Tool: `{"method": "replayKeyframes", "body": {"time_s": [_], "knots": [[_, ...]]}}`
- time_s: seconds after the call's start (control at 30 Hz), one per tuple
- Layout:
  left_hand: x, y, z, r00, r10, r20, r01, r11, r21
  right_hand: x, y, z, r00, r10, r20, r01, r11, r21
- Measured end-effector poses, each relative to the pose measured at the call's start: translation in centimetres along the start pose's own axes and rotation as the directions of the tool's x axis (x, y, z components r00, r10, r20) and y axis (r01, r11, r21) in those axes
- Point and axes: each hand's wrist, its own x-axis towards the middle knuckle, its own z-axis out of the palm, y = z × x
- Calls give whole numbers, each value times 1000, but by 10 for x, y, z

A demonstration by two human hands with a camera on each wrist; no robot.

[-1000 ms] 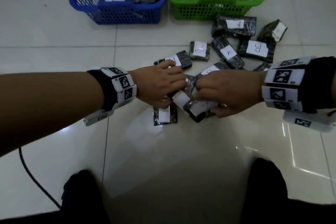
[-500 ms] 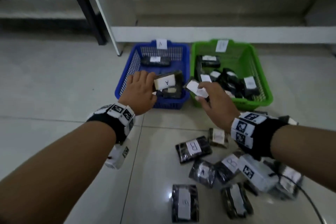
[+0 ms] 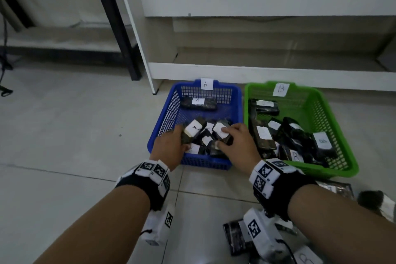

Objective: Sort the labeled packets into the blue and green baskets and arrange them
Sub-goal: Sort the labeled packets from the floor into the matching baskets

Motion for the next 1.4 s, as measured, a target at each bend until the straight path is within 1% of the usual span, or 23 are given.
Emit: {"method": "replayKeyframes", "body": {"time_s": [0.07,0.13,0.17,0.23,0.3,0.37,0.4,0.5,0.6,0.67,0.7,0.77,0.8,0.87,0.93,1.0,1.07,1.13,1.2,1.23,1.27,1.33,1.4], "knots": [[3,1,5,999,-13,-36,11,999,-53,4,4,10,996,0,91,4,999,-52],[5,1,9,996,-42,-76,33,992,-119,9,10,19,988,20,156,10,982,-188],[6,2,10,995,-63,-76,51,988,-144,10,12,22,984,34,174,16,961,-277],[8,2,16,995,-89,-42,80,981,-176,13,15,25,981,64,182,26,892,-451],[12,-1,19,995,-99,12,100,975,-197,16,14,26,977,116,179,-2,846,-534],[16,-4,20,994,-100,47,106,979,-174,19,14,26,973,151,177,-29,833,-552],[17,-6,19,994,-99,47,105,984,-143,19,15,27,977,137,162,-22,827,-562],[17,-6,18,988,-147,51,150,986,-69,19,18,28,998,8,70,36,797,-603],[16,-5,20,989,-144,42,149,975,-165,18,19,32,997,-82,5,69,809,-584],[16,-4,21,995,-101,-22,93,971,-220,19,18,34,996,-81,26,82,841,-535],[16,-3,21,997,-67,-35,59,980,-190,18,19,34,996,-76,41,86,852,-517],[15,-4,21,1000,-17,5,17,999,-41,18,23,32,994,-85,63,105,844,-526],[14,-6,22,999,-17,33,16,1000,17,16,25,31,993,-88,80,118,826,-551],[12,-11,22,997,-58,60,56,998,32,13,30,27,989,-86,124,142,811,-568],[11,-15,19,998,-57,26,55,997,60,8,31,21,984,-80,159,152,840,-520],[8,-11,11,1000,-4,-24,6,995,95,4,28,14,982,-93,163,161,865,-475],[2,0,3,993,74,-93,-68,996,63,-2,24,4,979,-158,127,199,861,-467],[-10,15,-1,971,167,-168,-166,986,25,-12,24,-9,967,-235,97,252,837,-486],[-25,32,-1,932,296,-208,-286,955,77,-27,28,-21,947,-304,107,315,803,-507],[-34,39,0,911,361,-201,-346,932,106,-37,33,-26,931,-344,125,356,775,-522],[-44,46,2,889,427,-167,-410,903,129,-50,38,-31,910,-389,144,401,736,-546],[-67,59,9,833,550,-60,-536,829,157,-81,54,-39,868,-456,197,478,658,-582],[-94,68,20,750,657,76,-660,737,145,-116,74,-48,825,-469,316,561,604,-566]]}}
